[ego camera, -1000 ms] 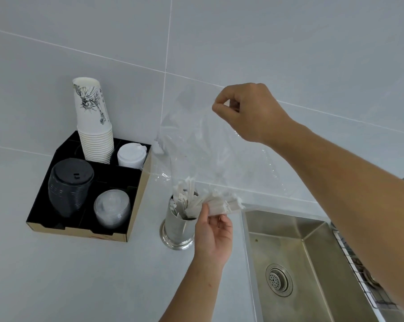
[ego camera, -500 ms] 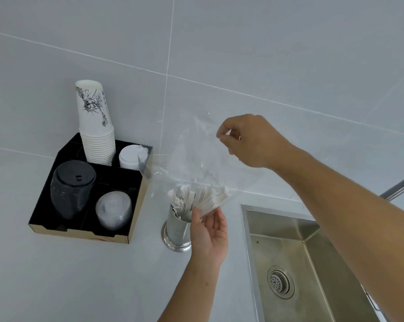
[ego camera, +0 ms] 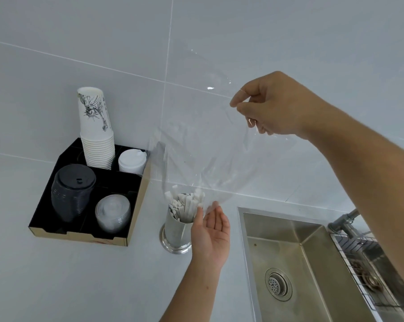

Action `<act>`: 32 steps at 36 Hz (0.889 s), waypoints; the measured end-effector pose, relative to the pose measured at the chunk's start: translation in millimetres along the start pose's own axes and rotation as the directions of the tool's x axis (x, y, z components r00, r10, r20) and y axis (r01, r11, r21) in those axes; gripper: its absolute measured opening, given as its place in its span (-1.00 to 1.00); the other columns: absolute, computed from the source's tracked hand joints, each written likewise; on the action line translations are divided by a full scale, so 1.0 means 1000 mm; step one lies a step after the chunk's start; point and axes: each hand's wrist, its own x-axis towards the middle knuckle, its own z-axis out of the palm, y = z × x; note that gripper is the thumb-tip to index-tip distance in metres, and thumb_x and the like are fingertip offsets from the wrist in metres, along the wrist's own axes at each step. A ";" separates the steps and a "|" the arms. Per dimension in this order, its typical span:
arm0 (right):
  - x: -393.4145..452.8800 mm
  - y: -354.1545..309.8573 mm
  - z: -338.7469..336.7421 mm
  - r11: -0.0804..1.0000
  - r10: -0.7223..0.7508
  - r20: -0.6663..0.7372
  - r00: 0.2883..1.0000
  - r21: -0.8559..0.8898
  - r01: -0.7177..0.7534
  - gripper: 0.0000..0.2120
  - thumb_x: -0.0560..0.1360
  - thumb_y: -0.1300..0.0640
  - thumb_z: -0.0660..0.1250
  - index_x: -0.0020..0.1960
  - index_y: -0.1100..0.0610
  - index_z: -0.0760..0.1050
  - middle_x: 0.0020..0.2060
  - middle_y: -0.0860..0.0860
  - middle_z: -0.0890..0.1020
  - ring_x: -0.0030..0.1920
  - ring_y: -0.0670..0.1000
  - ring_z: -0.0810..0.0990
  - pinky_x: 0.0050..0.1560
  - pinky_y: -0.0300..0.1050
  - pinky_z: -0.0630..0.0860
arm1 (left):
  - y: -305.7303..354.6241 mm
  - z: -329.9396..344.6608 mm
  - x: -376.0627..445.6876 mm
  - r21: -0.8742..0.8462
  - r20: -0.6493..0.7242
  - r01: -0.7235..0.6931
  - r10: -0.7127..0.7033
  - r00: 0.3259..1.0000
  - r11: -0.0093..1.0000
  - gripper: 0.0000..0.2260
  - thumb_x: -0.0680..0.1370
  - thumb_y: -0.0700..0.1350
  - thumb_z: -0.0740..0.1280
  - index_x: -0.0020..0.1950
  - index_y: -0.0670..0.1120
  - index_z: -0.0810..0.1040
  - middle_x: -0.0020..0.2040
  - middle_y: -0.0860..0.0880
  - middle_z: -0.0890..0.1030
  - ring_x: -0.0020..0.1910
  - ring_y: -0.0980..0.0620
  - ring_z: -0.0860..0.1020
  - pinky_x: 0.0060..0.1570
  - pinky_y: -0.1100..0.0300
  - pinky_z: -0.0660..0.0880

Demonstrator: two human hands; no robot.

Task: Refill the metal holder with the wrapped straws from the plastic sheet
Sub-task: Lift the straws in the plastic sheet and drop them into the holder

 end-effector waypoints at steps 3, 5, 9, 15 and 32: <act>-0.007 0.005 -0.007 1.000 0.004 -0.024 1.000 -0.006 -0.004 -0.83 0.51 0.16 0.26 -0.08 -0.02 0.62 -0.46 -0.03 0.61 -0.54 -0.10 0.50 -0.52 -0.27 0.42 | -0.003 0.001 -0.001 0.031 -0.005 -0.010 0.010 1.000 0.999 -0.75 0.57 -0.08 0.33 0.12 -0.24 0.54 -0.07 -0.12 0.71 -0.24 0.03 0.67 -0.29 0.21 0.63; -0.012 0.008 -0.012 1.000 0.002 -0.041 0.999 -0.003 -0.002 -0.83 0.51 0.16 0.26 -0.09 -0.01 0.61 -0.46 -0.01 0.62 -0.55 -0.09 0.49 -0.52 -0.28 0.42 | -0.007 0.002 -0.003 0.058 -0.011 -0.016 0.017 1.000 0.998 -0.78 0.57 -0.09 0.33 0.07 -0.24 0.55 -0.09 -0.11 0.71 -0.23 0.03 0.67 -0.28 0.21 0.63; -0.023 0.013 -0.024 0.999 0.022 -0.081 0.996 0.029 -0.020 -0.84 0.51 0.15 0.26 -0.13 -0.01 0.61 -0.50 -0.05 0.60 -0.57 -0.10 0.48 -0.54 -0.29 0.38 | -0.012 0.004 -0.006 0.117 -0.025 -0.035 0.038 0.999 0.993 -0.81 0.56 -0.12 0.35 0.07 -0.22 0.56 -0.13 -0.08 0.72 -0.23 0.05 0.66 -0.28 0.23 0.62; -0.047 0.026 -0.043 0.994 0.063 -0.177 0.982 0.096 -0.046 -0.83 0.50 0.11 0.26 -0.14 0.06 0.62 -0.45 -0.01 0.62 -0.52 -0.05 0.50 -0.41 -0.17 0.47 | -0.020 0.011 -0.016 0.186 -0.025 -0.048 0.053 0.998 0.981 -0.89 0.55 -0.14 0.37 -0.01 -0.18 0.57 -0.23 -0.06 0.71 -0.32 0.08 0.66 -0.33 0.23 0.61; -0.124 0.076 -0.087 0.977 0.095 -0.472 0.876 0.212 0.008 -0.88 0.50 0.13 0.29 -0.18 0.05 0.57 -0.49 -0.03 0.60 -0.56 -0.07 0.49 -0.44 -0.19 0.41 | -0.033 0.021 -0.041 0.457 0.081 -0.204 0.189 0.979 0.866 -0.88 0.56 -0.18 0.35 0.08 -0.16 0.55 -0.13 -0.06 0.68 -0.23 0.07 0.67 -0.24 0.22 0.64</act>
